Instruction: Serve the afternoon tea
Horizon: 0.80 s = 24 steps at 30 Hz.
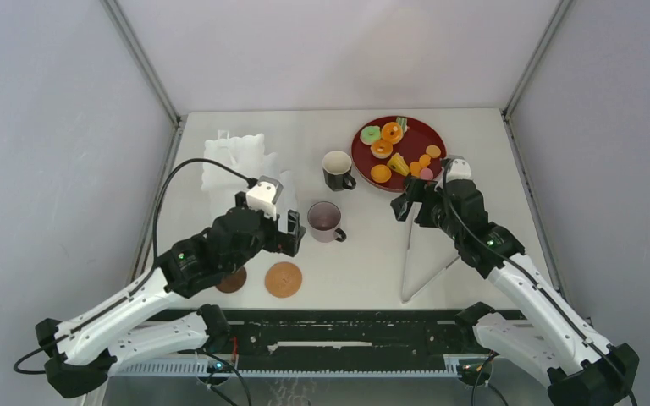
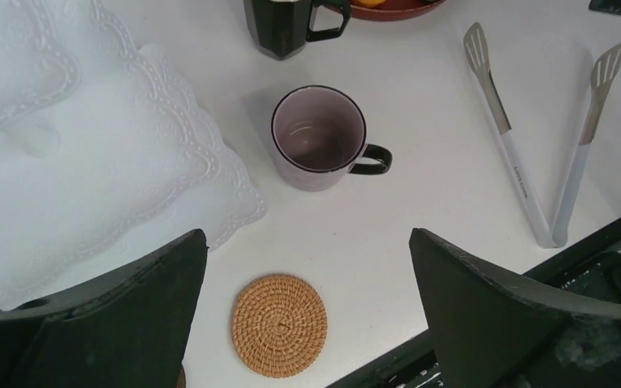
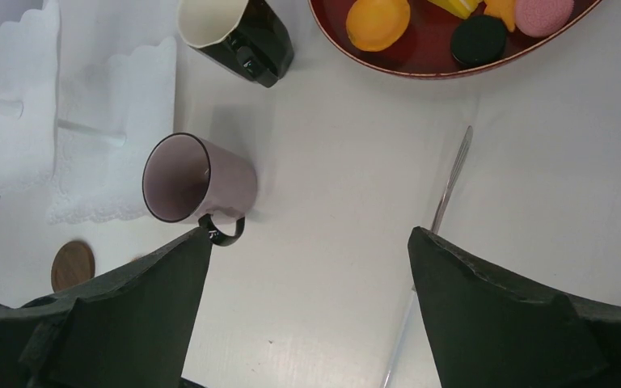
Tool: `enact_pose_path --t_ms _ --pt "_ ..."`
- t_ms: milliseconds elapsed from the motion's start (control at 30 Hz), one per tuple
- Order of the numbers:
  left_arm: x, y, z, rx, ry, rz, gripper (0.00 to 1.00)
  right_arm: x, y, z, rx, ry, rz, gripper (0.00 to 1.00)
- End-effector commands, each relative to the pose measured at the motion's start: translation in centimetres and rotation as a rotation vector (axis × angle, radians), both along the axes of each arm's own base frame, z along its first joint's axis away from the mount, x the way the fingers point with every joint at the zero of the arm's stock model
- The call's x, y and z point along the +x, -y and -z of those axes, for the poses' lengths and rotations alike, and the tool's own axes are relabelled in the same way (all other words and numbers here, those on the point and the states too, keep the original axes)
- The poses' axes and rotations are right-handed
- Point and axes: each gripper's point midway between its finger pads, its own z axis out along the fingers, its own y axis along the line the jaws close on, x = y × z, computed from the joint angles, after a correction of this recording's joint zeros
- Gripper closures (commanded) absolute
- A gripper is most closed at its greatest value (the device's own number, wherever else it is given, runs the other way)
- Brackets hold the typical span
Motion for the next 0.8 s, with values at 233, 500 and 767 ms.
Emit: enact_pose_path --t_ms 233,500,767 --pt "0.1 0.6 -0.4 -0.012 0.000 0.013 0.00 0.6 1.0 -1.3 0.015 0.046 0.086 0.01" --pt "0.5 2.5 -7.2 -0.110 0.125 0.100 0.00 0.8 1.9 -0.4 -0.017 -0.002 0.146 0.01" --pt "0.6 2.3 -15.5 -0.228 0.318 0.123 0.00 -1.4 6.0 1.0 -0.045 -0.076 0.360 0.02"
